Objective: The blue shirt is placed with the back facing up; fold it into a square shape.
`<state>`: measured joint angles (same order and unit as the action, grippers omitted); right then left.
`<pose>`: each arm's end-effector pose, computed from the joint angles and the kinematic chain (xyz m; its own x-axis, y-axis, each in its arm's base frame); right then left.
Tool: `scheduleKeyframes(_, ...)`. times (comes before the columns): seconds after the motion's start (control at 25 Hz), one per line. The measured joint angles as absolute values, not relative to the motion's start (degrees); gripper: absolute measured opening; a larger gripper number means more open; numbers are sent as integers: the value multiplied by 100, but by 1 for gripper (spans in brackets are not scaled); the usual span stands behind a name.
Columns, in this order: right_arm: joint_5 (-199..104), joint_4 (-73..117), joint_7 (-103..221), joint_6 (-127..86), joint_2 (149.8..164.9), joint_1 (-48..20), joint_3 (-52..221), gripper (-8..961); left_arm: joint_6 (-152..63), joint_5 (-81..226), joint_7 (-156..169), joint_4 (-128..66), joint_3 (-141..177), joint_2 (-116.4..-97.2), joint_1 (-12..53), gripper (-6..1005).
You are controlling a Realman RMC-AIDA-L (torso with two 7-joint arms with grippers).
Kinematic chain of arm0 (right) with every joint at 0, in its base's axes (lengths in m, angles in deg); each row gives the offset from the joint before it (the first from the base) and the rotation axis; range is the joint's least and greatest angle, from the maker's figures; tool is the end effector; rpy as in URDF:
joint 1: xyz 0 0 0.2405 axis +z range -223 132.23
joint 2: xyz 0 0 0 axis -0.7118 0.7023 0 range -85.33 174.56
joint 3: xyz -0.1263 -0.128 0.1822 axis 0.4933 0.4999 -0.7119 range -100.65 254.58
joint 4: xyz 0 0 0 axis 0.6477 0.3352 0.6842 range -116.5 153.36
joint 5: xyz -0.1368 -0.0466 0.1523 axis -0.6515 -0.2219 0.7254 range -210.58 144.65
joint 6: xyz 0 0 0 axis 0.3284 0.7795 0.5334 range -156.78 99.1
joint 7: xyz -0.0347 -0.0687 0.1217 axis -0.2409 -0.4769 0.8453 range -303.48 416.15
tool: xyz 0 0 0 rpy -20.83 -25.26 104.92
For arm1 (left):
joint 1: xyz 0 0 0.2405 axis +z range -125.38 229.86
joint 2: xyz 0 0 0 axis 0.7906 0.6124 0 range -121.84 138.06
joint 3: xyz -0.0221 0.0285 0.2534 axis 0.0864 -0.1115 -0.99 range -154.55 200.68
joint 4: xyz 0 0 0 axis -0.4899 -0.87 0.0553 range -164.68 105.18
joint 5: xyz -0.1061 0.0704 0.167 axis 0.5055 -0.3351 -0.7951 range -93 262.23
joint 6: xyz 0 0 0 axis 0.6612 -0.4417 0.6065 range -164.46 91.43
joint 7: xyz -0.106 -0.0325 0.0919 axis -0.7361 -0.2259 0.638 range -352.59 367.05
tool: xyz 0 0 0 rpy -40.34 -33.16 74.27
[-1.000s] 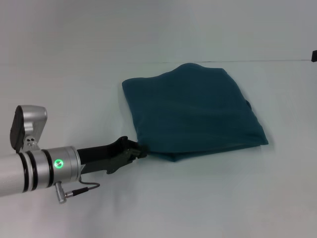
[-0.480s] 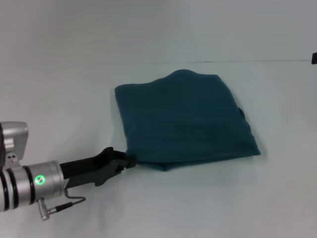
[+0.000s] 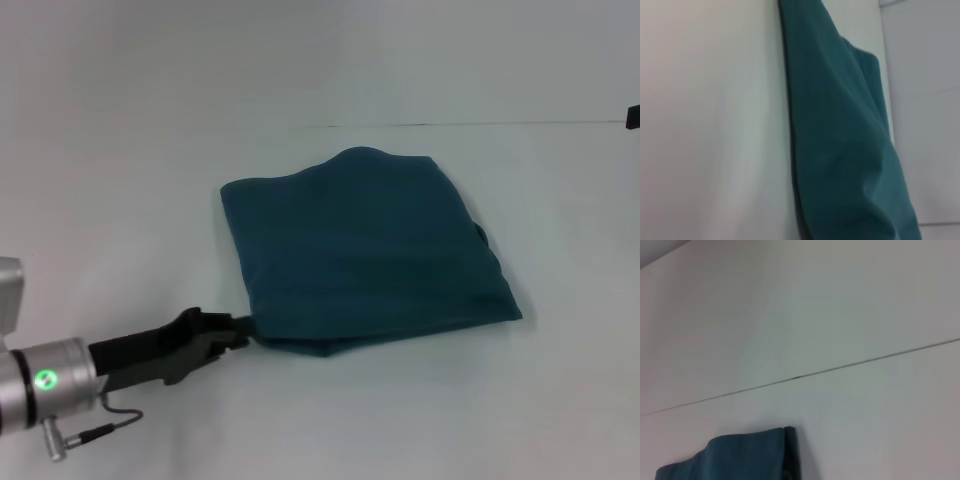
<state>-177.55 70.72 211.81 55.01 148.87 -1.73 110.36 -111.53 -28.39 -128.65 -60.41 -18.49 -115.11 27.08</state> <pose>0.2602 0.4254 0.1631 0.1906 -0.8368 -0.5132 -0.9607 -0.0516 -0.2727 -0.3000 0.3049 -0.0528 -0.1971 0.8849 0.4220 0.9400 0.0483 0.3376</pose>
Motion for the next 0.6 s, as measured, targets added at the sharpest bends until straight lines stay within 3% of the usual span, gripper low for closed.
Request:
scheduleKeyframes(0.24,-17736,7037,21104,5520,14900,-185,11051,877,-11425,-2964,-12749,-6400,-942,-11414,3012,160)
scheduleKeyframes(0.36,-17258,6868,20445,5824,14929,-240,11027,877,-12259,-2654,-11882,-6710,-253,-11401,3148,273)
scheduleKeyframes(0.48,-16260,6648,19402,6283,15059,-451,11021,876,-13700,-2355,-10391,-6880,-35,-11307,3123,386)
scheduleKeyframes(0.52,-15736,6597,18788,6495,15229,-639,11067,876,-13990,-2411,-10100,-6994,-81,-11258,3093,427)
scheduleKeyframes(0.6,-15599,6606,18557,6585,15302,-712,11100,876,-14290,-2653,-9853,-7263,-266,-11180,2990,508)
